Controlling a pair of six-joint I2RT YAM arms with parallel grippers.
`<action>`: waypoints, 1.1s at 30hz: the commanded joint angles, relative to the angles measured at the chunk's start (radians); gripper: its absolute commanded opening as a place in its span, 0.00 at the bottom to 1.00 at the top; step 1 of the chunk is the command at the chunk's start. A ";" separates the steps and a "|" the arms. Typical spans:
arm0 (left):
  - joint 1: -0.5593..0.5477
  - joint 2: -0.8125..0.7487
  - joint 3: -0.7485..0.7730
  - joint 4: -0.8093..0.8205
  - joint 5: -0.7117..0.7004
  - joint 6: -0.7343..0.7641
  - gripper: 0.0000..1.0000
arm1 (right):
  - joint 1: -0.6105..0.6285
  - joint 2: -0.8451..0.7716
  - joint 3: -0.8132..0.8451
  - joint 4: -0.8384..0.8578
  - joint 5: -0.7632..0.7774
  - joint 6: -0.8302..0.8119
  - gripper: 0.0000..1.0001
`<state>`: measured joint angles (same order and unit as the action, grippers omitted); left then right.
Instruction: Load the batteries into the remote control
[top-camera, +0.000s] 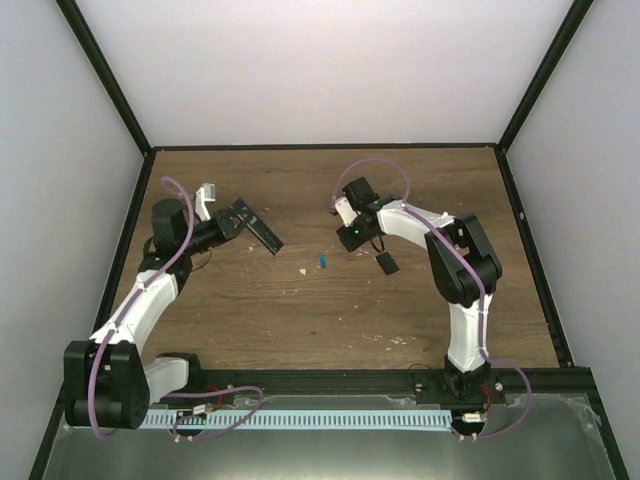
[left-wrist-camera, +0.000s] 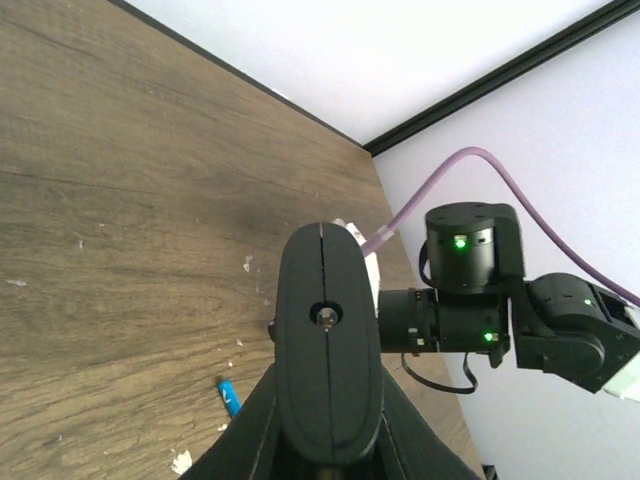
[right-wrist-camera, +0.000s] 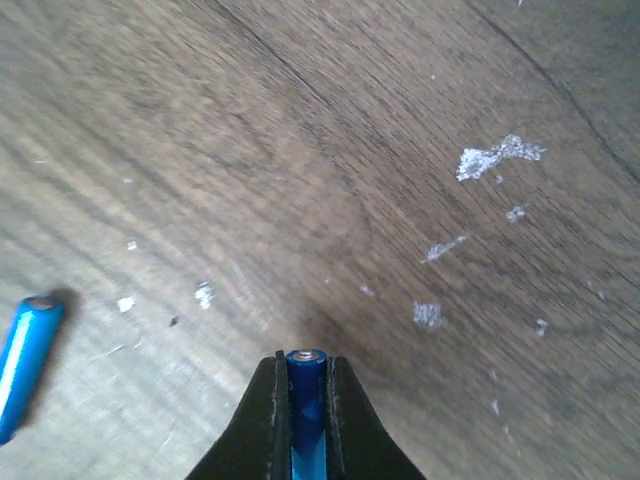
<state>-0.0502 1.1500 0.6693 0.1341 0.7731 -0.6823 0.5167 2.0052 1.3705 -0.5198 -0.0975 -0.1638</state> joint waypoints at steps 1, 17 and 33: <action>0.005 0.005 -0.037 0.096 0.017 -0.064 0.00 | -0.007 -0.130 -0.010 -0.016 -0.093 0.055 0.01; -0.043 0.080 -0.178 0.595 0.024 -0.385 0.00 | 0.034 -0.526 -0.158 0.308 -0.565 0.218 0.01; -0.175 0.164 -0.175 0.833 -0.039 -0.528 0.00 | 0.138 -0.521 -0.182 0.406 -0.617 0.213 0.01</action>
<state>-0.2173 1.3117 0.4961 0.8696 0.7570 -1.1759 0.6350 1.4818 1.1938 -0.1410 -0.6975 0.0620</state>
